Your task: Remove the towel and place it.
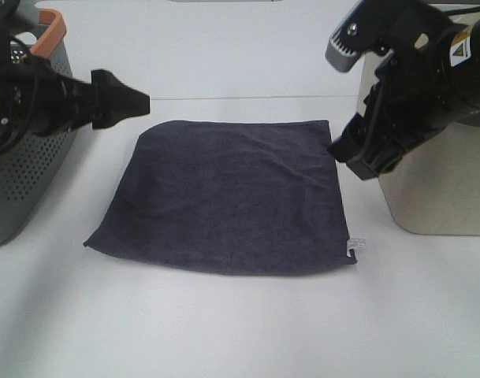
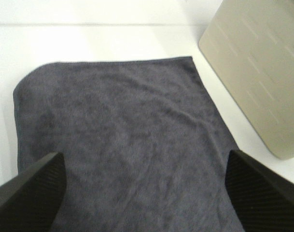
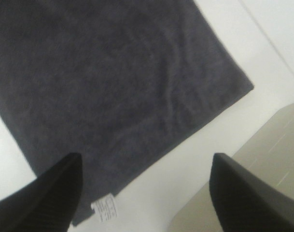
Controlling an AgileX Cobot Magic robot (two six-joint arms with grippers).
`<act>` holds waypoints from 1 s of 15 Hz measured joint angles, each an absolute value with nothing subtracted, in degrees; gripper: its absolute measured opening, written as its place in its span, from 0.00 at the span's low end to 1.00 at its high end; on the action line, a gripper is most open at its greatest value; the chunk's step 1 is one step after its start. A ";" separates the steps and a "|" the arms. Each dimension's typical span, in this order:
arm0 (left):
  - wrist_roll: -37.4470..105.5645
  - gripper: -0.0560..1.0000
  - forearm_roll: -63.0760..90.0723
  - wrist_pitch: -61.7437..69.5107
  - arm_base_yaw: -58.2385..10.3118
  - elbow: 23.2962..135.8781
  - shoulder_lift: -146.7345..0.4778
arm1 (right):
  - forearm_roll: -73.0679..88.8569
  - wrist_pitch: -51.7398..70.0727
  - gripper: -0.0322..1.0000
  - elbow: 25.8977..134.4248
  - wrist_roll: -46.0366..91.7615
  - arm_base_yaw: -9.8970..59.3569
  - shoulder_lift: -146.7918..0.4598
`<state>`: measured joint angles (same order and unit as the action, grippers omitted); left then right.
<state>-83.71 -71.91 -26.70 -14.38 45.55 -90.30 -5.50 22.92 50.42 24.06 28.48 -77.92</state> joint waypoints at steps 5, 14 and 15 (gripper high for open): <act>-110.58 0.84 -97.00 -26.70 -14.38 62.62 -90.30 | -15.13 20.57 0.72 60.16 -3.21 28.48 -78.55; -96.03 0.83 -100.15 -4.18 -11.12 72.08 -90.30 | -36.96 49.05 0.67 90.41 -21.83 28.48 -90.24; -91.39 0.83 -99.87 4.30 -11.12 72.08 -90.30 | -38.39 48.59 0.67 90.53 -23.43 28.48 -90.24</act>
<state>-91.39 -99.87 4.30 -11.12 72.08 -90.30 -38.39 48.59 90.53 -23.43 28.48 -90.24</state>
